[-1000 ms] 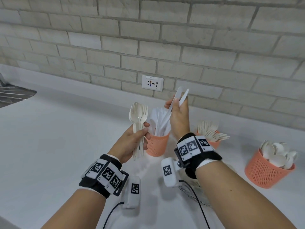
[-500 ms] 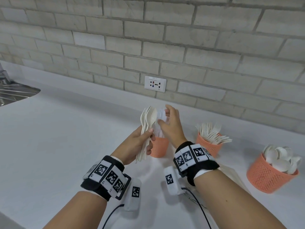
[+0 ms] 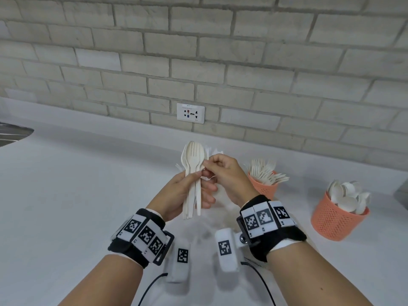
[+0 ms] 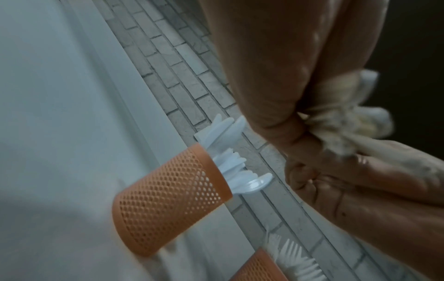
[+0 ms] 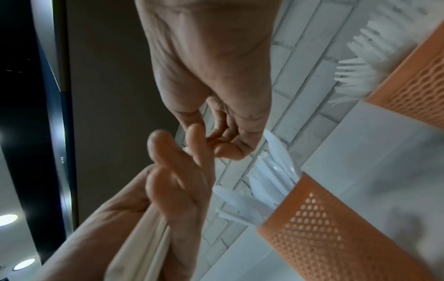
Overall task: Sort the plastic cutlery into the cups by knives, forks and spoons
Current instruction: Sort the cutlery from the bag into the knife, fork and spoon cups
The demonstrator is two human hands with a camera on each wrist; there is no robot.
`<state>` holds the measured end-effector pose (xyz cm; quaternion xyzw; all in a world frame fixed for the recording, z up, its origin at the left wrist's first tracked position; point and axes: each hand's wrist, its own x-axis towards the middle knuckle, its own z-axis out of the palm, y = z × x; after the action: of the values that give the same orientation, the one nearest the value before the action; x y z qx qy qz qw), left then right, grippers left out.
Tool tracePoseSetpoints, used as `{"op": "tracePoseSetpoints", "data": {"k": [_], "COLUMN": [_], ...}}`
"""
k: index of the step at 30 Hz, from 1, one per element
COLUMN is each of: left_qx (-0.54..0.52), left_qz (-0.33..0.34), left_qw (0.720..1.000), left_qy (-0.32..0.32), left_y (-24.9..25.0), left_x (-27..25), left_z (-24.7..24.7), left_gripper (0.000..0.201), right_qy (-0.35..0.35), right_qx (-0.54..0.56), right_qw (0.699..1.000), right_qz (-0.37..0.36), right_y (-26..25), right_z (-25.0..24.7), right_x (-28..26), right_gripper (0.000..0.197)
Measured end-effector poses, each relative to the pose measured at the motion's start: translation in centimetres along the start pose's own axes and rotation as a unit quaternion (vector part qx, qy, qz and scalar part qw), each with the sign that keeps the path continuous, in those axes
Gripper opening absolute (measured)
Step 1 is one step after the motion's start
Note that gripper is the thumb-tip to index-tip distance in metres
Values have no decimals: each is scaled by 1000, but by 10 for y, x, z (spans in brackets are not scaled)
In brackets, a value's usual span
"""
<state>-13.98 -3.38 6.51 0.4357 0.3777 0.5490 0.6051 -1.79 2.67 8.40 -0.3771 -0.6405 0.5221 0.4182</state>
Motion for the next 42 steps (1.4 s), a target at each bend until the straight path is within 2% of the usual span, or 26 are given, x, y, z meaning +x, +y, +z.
{"op": "tracePoseSetpoints", "data": {"k": [4, 9, 13, 17, 21, 26, 29, 31, 34, 36, 40, 42], "left_qx": [-12, -13, -3, 2, -20, -15, -14, 4, 51, 87, 153, 172], "left_qz": [-5, 3, 19, 35, 24, 15, 14, 15, 30, 42, 30, 27], "left_qw": [1000, 1000, 1000, 999, 999, 1000, 999, 999, 998, 995, 988, 985], "left_qy": [2, 6, 16, 30, 19, 20, 45, 51, 27, 14, 0, 4], "left_y": [-3, -6, -14, -22, -24, -30, -35, -36, -38, -40, -43, -45], "left_x": [4, 12, 18, 20, 25, 32, 35, 34, 32, 32, 29, 28], "left_z": [17, 37, 51, 63, 78, 89, 95, 101, 112, 118, 127, 130], "left_gripper": [28, 30, 30, 21, 27, 31, 12, 4, 15, 30, 31, 30], "right_qy": [59, 145, 146, 136, 187, 167, 201, 194, 106, 69, 92, 92], "right_qx": [15, -29, -84, -118, -95, -1, 72, 87, 2, -51, -189, -213], "right_qw": [998, 987, 984, 981, 976, 986, 975, 976, 994, 996, 977, 972], "right_qz": [-3, -55, -57, -65, -65, -29, -54, -51, -25, -26, -34, -24], "right_y": [-4, -5, -7, -9, -5, -7, -10, -12, -11, -7, -3, -1], "right_z": [-12, -28, -45, -63, -72, -81, -87, -92, -94, -92, -100, -103], "right_x": [-9, -15, -21, -30, -34, -44, -49, -50, -55, -58, -54, -52], "right_gripper": [13, 16, 15, 15, 14, 12, 15, 19, 29, 27, 21, 21]}}
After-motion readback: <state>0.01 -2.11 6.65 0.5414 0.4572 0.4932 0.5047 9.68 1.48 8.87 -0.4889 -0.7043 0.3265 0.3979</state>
